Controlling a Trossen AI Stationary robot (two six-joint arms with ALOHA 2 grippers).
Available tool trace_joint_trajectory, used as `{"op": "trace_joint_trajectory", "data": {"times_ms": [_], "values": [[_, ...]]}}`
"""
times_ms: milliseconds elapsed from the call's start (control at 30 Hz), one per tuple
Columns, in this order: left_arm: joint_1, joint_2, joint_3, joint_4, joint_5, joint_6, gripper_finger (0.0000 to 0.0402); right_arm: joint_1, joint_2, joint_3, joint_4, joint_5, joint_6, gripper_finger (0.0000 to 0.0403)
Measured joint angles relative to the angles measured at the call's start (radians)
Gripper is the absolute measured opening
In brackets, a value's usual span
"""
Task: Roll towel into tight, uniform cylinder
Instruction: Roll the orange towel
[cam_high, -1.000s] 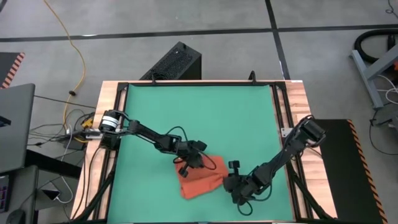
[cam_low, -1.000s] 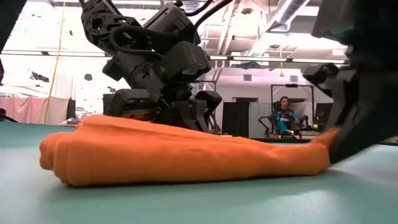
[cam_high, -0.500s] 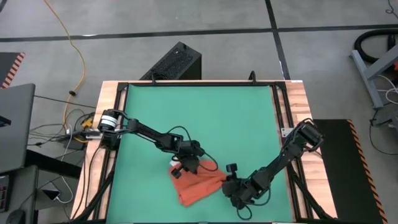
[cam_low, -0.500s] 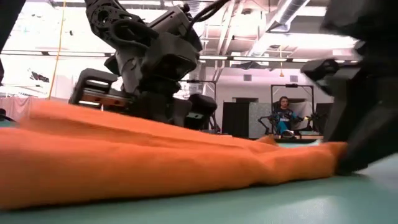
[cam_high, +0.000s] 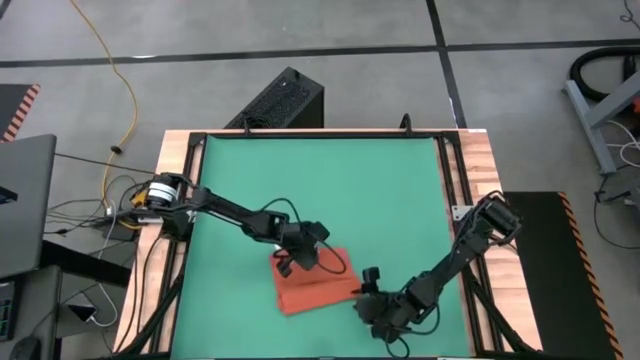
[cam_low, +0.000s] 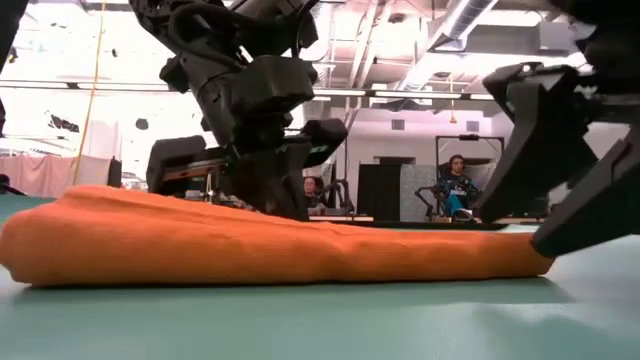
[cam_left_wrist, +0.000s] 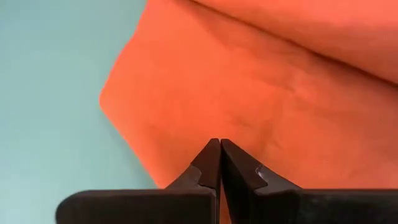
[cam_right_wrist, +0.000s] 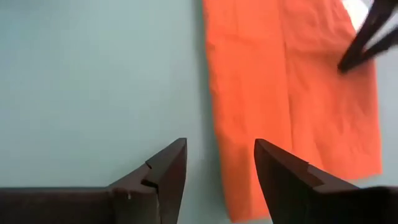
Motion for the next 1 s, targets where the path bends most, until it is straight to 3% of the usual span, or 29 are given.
{"op": "trace_joint_trajectory", "data": {"times_ms": [133, 267, 367, 500, 567, 767, 1000], "values": [[-0.020, -0.026, 0.000, -0.010, -0.037, -0.011, 0.0000, -0.008, 0.000, 0.000, 0.034, 0.014, -0.042, 0.0209], [-0.065, -0.108, 0.000, -0.046, -0.113, -0.064, 0.0000, -0.018, 0.000, 0.000, 0.039, 0.094, -0.107, 0.0208], [-0.094, -0.179, 0.001, -0.102, -0.157, -0.176, 0.0000, -0.035, -0.003, 0.000, 0.057, 0.136, -0.189, 0.0205], [-0.136, -0.228, -0.021, -0.068, -0.119, -0.382, 0.0000, -0.109, -0.006, 0.000, 0.112, 0.148, -0.328, 0.0188], [-0.173, -0.224, -0.039, -0.067, -0.135, -0.426, 0.0000, -0.176, -0.003, -0.009, 0.127, 0.083, -0.369, 0.0176], [-0.284, -0.215, -0.078, -0.044, -0.326, -0.496, 0.0000, -0.368, -0.001, -0.034, 0.187, -0.186, -0.392, 0.0142], [-0.329, -0.213, -0.137, 0.145, -0.366, -0.519, 0.0000, -0.455, -0.001, -0.034, 0.170, -0.299, -0.392, 0.0113]]}}
